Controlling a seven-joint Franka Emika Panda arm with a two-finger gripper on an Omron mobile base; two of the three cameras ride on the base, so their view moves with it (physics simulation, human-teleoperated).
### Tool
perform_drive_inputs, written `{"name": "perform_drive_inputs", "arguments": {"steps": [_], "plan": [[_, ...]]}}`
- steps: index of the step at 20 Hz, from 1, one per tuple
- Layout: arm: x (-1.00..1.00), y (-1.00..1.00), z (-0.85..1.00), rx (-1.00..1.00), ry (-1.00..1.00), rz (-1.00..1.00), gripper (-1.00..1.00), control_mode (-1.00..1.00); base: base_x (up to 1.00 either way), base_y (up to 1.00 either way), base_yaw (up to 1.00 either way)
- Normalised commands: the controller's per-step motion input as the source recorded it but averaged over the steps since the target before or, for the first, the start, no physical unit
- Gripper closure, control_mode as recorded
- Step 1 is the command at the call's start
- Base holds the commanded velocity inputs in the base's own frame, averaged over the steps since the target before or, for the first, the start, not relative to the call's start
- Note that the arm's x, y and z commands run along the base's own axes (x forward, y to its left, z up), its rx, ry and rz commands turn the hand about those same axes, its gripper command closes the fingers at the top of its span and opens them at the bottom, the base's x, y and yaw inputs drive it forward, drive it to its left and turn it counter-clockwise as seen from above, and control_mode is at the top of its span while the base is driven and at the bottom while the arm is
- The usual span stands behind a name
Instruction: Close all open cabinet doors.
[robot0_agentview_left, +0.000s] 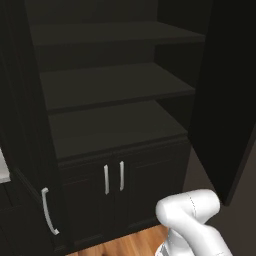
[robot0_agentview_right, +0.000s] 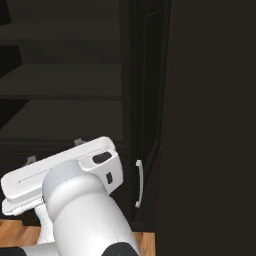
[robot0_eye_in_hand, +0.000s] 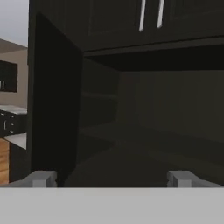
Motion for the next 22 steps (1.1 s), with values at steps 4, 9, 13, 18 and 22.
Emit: {"name": "perform_drive_inputs", "arguments": {"steps": [4, 9, 13, 18, 22], "plan": [[0.63, -0.43, -0.02, 0.0, 0.0, -0.01, -1.0, -1.0, 0.0, 0.0, 0.0], [0.54, -0.41, 0.0, 0.0, 0.0, 0.0, -1.0, -1.0, 0.0, 0.0, 0.0], [0.41, -0.31, -0.05, 0.0, 0.0, -0.04, -1.0, -1.0, 0.0, 0.0, 0.0], [0.41, -0.14, -0.09, 0.0, 0.0, -0.13, -1.0, -1.0, 0.0, 0.0, 0.0], [0.42, -0.17, -0.06, 0.0, 0.0, -0.14, -1.0, -1.0, 0.0, 0.0, 0.0]]}}
